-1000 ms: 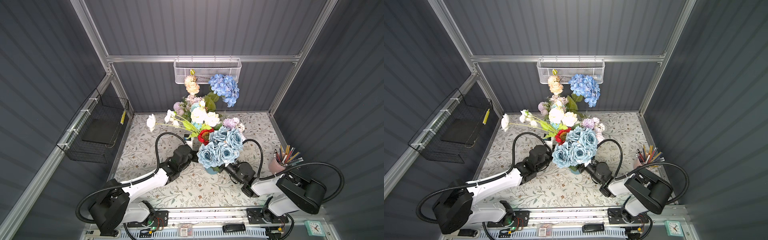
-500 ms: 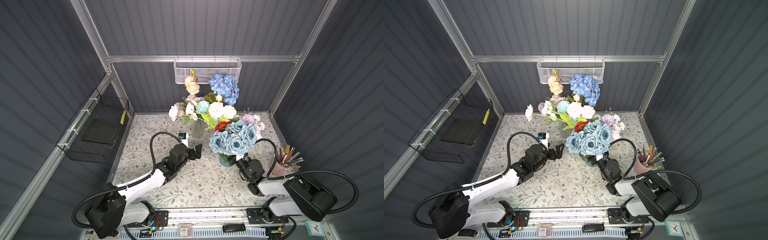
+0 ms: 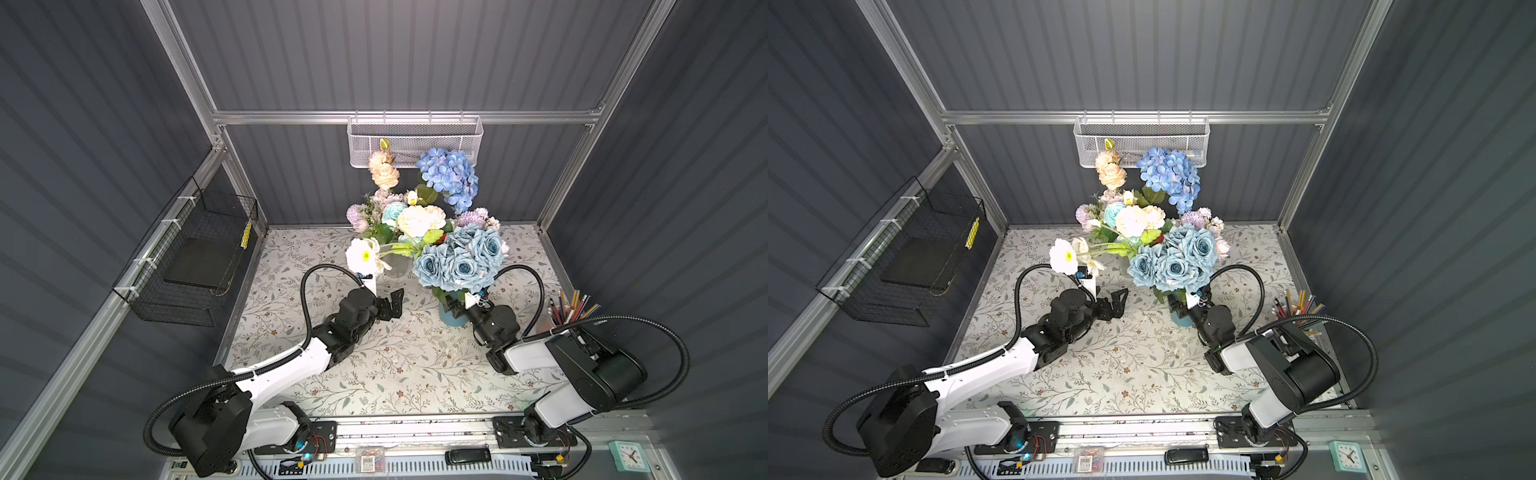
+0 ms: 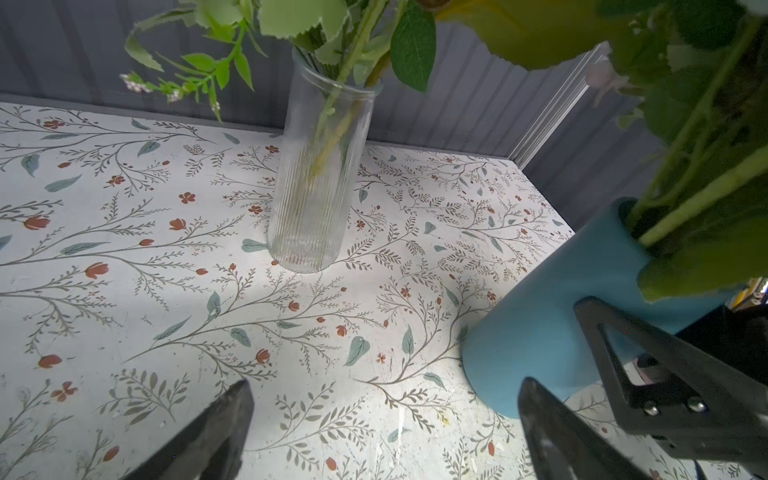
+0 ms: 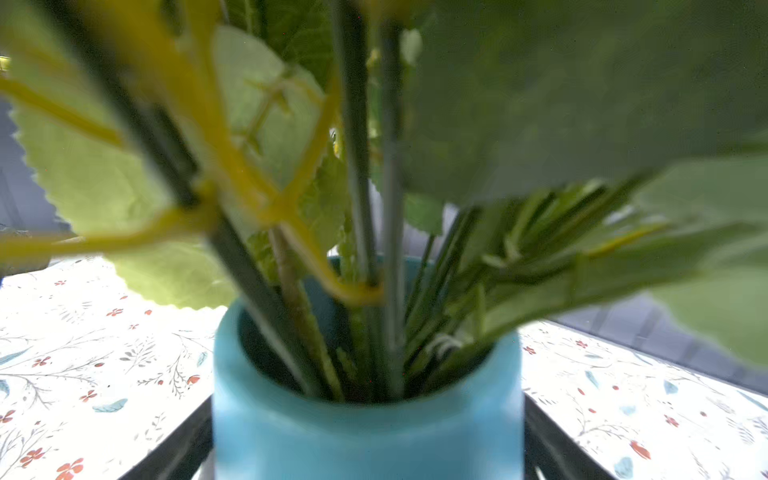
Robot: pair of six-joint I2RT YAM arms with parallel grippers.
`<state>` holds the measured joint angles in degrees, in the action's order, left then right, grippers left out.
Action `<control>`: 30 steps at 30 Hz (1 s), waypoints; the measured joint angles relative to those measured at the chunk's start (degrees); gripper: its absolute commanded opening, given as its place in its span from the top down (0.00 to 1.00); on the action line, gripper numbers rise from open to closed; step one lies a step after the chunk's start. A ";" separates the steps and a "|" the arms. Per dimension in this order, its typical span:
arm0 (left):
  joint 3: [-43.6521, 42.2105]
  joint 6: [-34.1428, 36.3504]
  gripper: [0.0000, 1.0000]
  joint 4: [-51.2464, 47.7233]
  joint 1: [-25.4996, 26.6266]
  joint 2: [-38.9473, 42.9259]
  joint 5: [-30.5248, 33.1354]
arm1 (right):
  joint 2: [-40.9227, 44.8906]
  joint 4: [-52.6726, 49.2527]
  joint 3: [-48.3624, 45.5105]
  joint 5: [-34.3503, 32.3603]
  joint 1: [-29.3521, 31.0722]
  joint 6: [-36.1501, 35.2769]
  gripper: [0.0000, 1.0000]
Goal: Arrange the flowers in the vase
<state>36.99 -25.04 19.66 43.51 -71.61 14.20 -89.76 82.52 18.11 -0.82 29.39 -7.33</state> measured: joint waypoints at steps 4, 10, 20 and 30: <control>-0.15 0.02 0.01 -0.35 0.00 0.13 0.24 | 0.20 -0.33 0.04 0.35 -0.02 0.28 0.33; -0.15 0.02 0.01 -0.35 0.00 0.13 0.24 | 2.05 -2.95 -0.11 0.09 -0.04 2.93 0.34; -0.15 0.02 0.01 -0.35 0.00 0.13 0.22 | 2.05 -4.28 0.66 -1.33 2.03 5.90 0.34; -0.90 0.09 0.01 -0.37 0.00 0.20 0.68 | -1.49 -4.55 4.20 -1.79 7.23 6.40 0.33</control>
<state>36.10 -24.95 19.29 43.51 -71.42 14.87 -91.24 77.97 22.31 -2.61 36.62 -0.93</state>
